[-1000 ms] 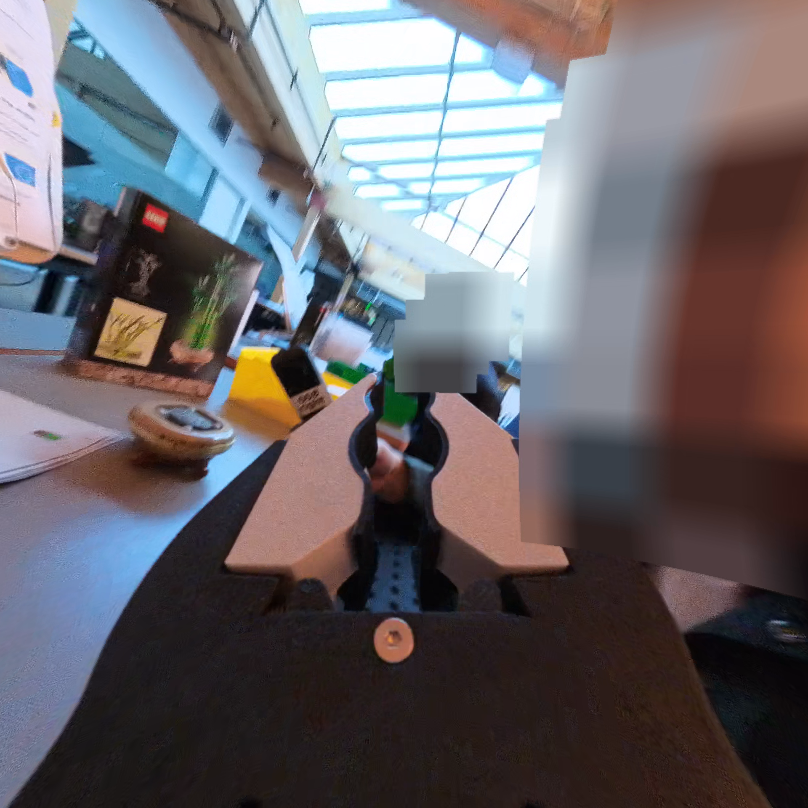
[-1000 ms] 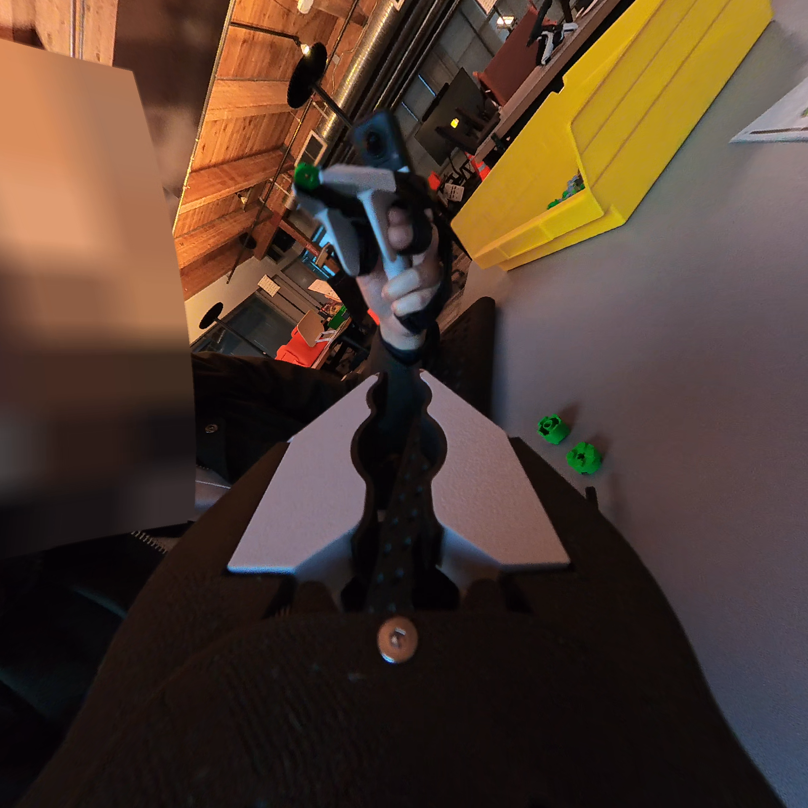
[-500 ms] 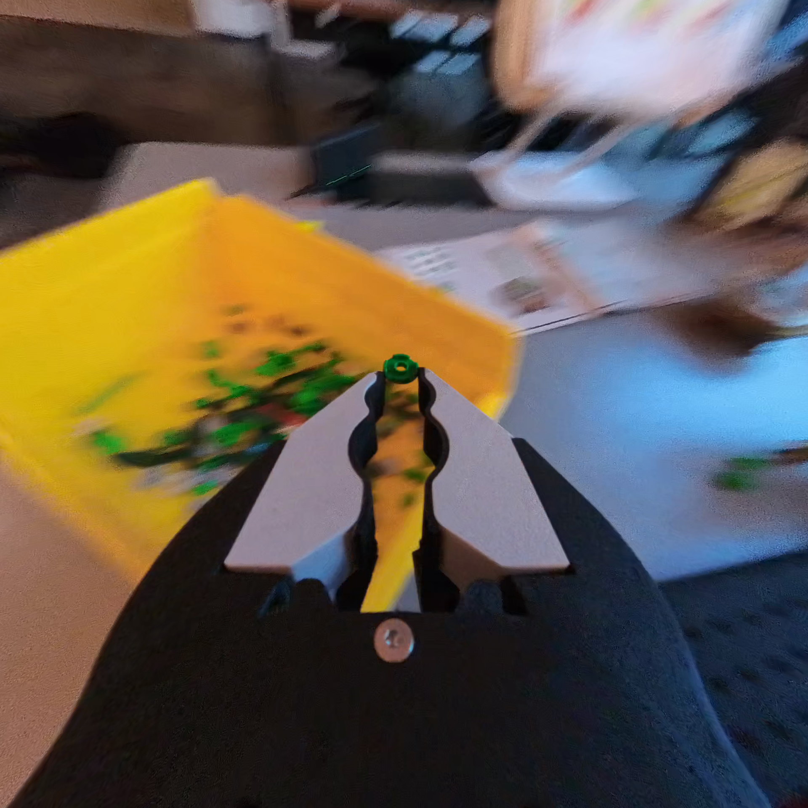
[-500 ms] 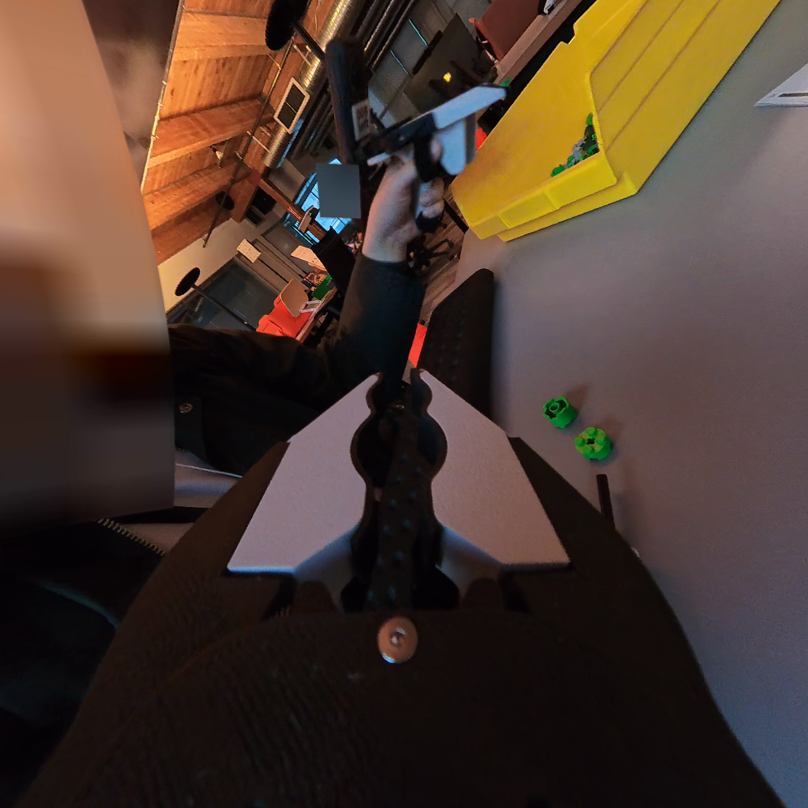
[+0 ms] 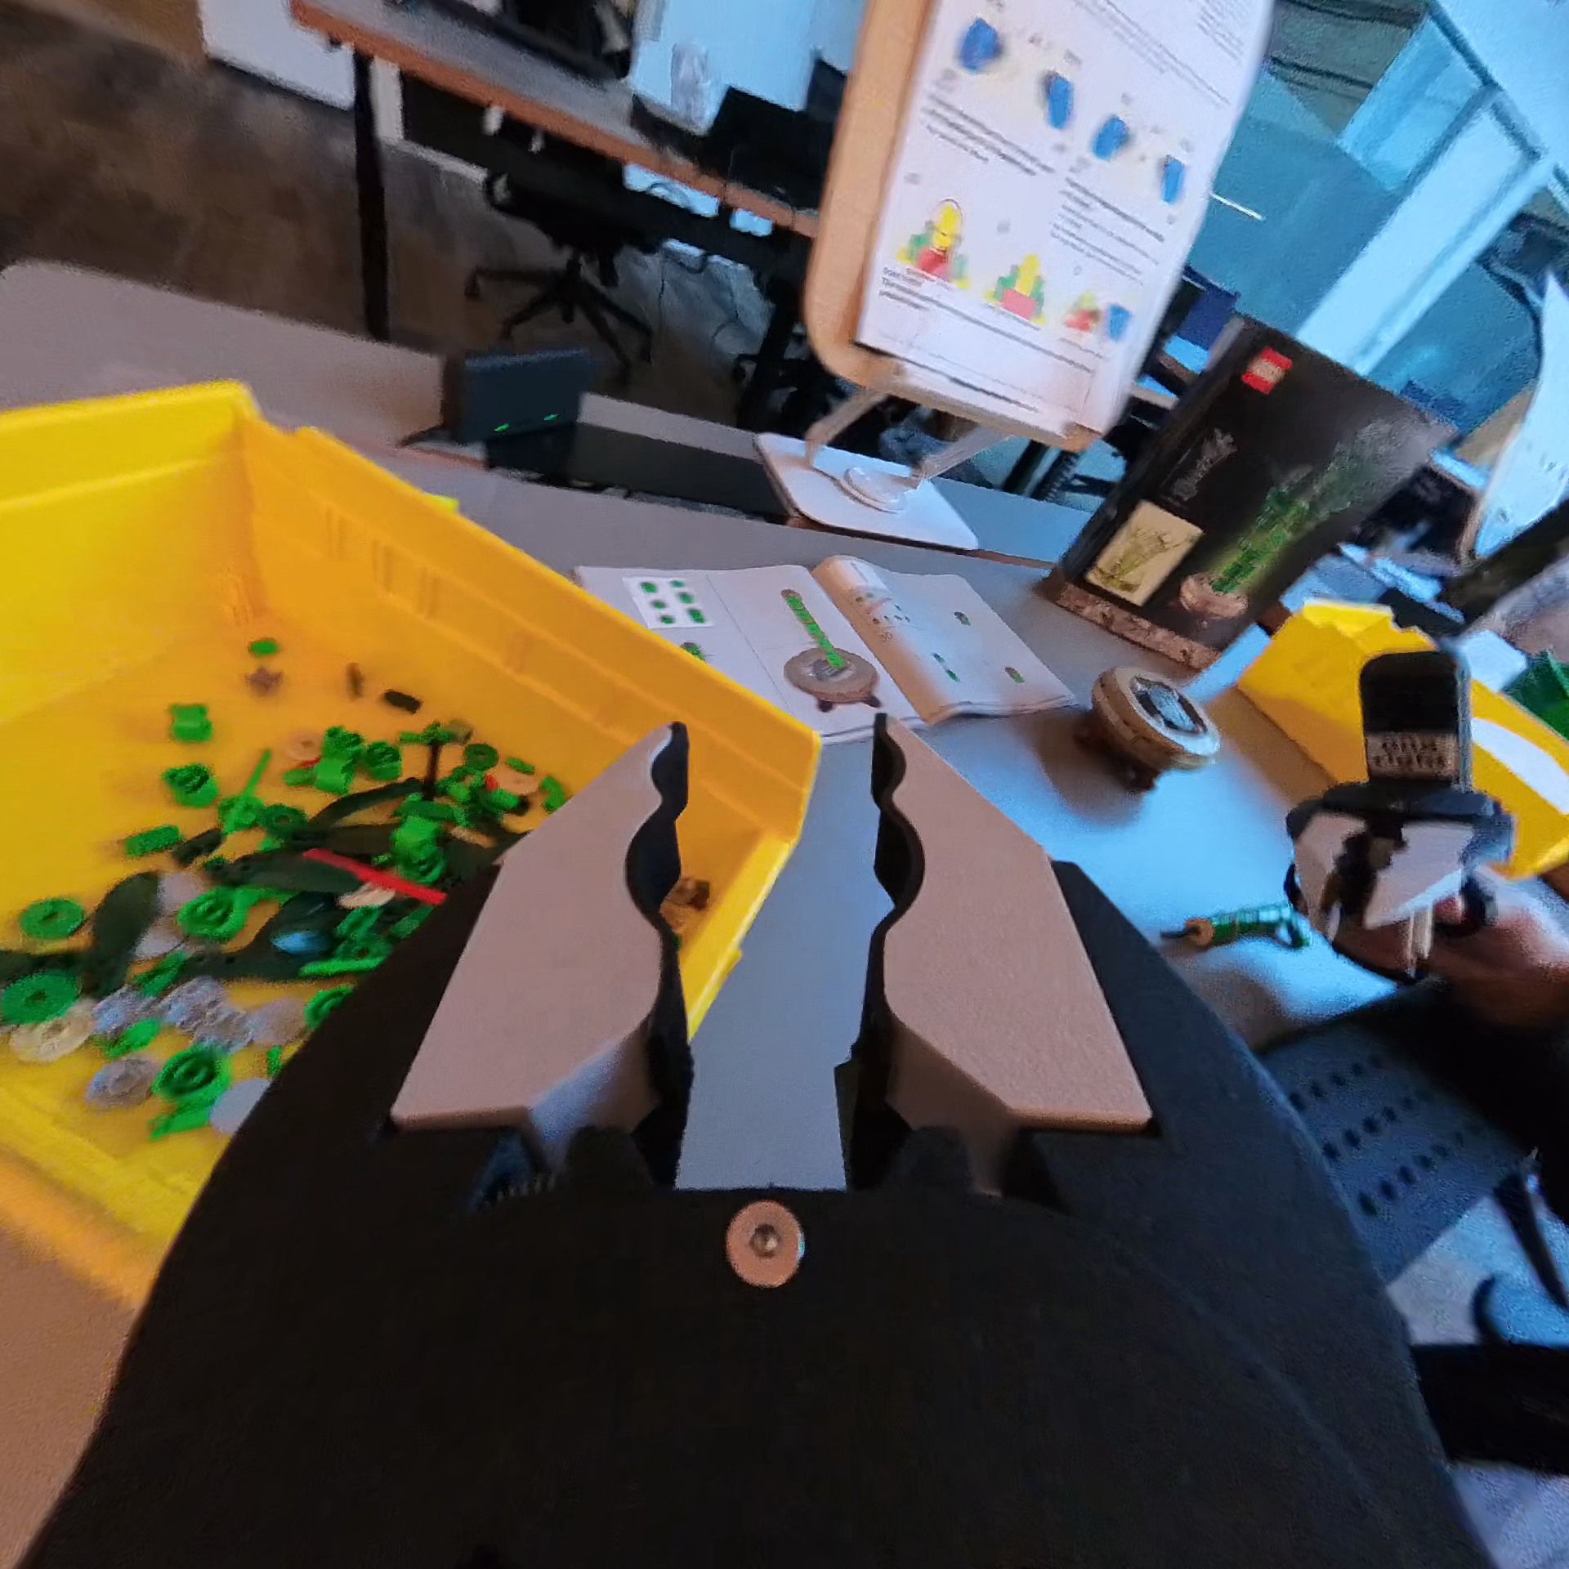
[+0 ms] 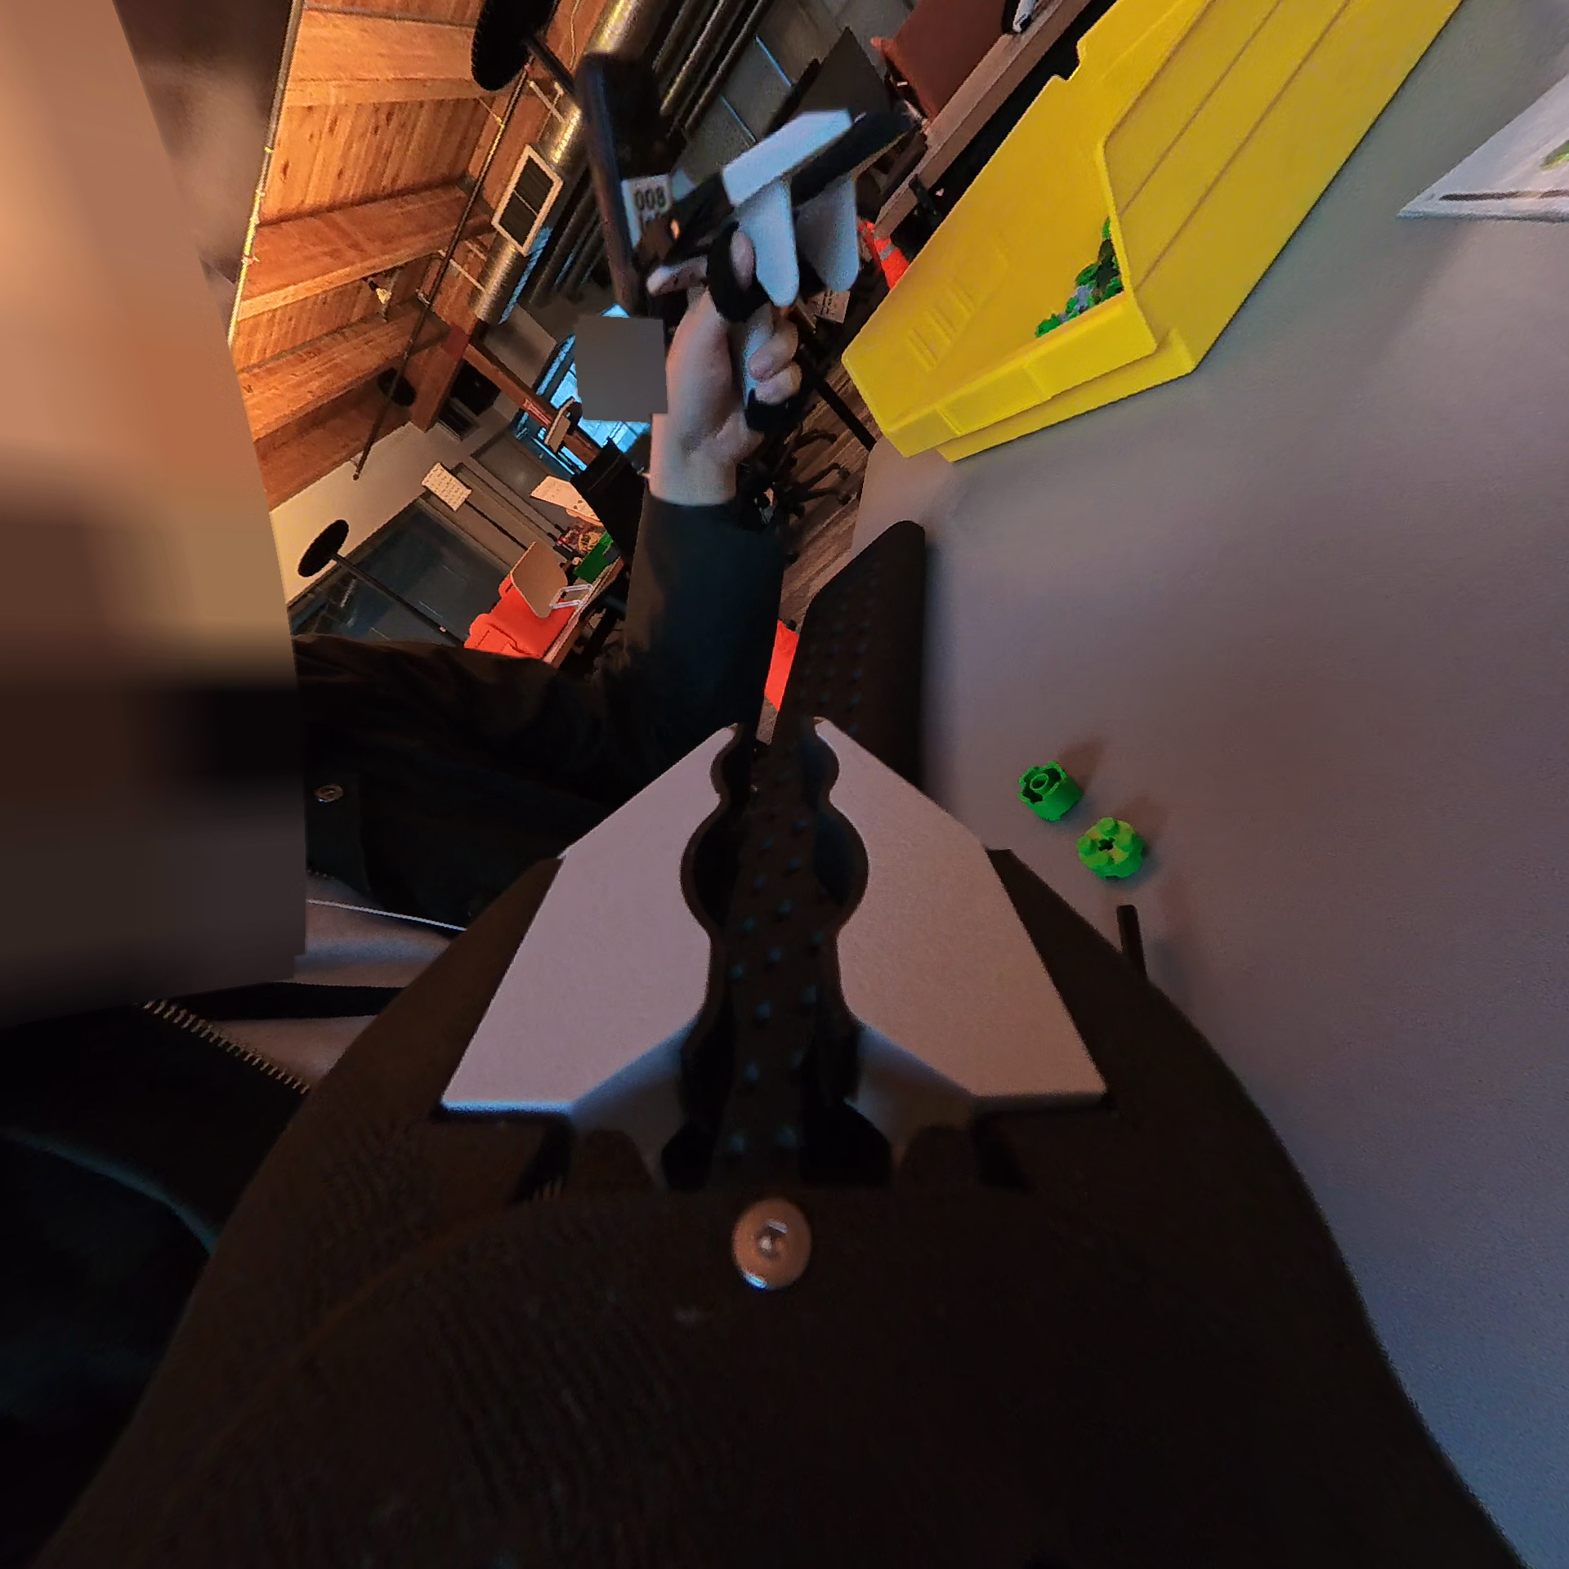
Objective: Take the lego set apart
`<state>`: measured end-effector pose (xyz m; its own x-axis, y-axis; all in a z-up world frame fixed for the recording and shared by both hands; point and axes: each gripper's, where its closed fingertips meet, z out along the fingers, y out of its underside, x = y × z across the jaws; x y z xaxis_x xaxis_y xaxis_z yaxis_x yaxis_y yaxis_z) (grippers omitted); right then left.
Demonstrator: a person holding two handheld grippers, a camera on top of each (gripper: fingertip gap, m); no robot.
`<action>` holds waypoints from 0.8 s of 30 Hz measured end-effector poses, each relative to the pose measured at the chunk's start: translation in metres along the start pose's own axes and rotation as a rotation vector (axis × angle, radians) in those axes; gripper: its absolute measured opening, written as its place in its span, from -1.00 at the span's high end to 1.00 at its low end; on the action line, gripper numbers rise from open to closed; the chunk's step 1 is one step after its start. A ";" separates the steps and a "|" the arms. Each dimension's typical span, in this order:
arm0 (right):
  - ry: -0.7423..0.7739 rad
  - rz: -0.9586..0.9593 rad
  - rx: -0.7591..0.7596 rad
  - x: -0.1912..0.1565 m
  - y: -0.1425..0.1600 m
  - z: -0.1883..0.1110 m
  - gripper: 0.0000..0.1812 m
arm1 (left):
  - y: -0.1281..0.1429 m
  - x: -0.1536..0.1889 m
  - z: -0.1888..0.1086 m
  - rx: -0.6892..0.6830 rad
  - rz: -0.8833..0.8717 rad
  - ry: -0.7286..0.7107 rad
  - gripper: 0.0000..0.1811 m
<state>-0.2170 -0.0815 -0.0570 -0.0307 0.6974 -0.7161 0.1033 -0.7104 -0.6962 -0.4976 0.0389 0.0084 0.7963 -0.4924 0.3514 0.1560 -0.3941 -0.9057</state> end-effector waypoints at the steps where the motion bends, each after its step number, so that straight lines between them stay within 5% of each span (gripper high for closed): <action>1: 0.002 -0.003 0.002 0.000 -0.001 0.000 0.89 | 0.009 0.018 0.005 -0.007 0.060 0.049 0.59; 7: 0.026 0.001 0.023 0.006 -0.004 -0.005 0.89 | 0.141 0.133 0.067 -0.381 0.466 0.388 0.64; 12: 0.029 -0.009 0.039 0.004 -0.008 -0.008 0.89 | 0.202 0.172 0.098 -0.558 0.672 0.496 0.54; 18: 0.026 -0.017 0.016 0.002 -0.005 -0.006 0.89 | 0.227 0.192 0.113 -0.645 0.775 0.554 0.65; 20: 0.028 -0.021 0.012 0.001 -0.004 -0.006 0.89 | 0.228 0.195 0.114 -0.646 0.793 0.566 0.84; 22: 0.027 -0.025 0.017 0.000 -0.005 -0.007 0.88 | 0.208 0.196 0.116 -0.567 0.754 0.530 0.84; 24: 0.028 -0.027 0.026 0.000 -0.006 -0.008 0.88 | 0.166 0.208 0.107 -0.420 0.506 0.606 0.84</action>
<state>-0.2096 -0.0764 -0.0520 -0.0052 0.7183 -0.6957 0.0771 -0.6934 -0.7164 -0.2437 -0.0458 -0.0940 0.2478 -0.9630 0.1059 -0.4522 -0.2116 -0.8665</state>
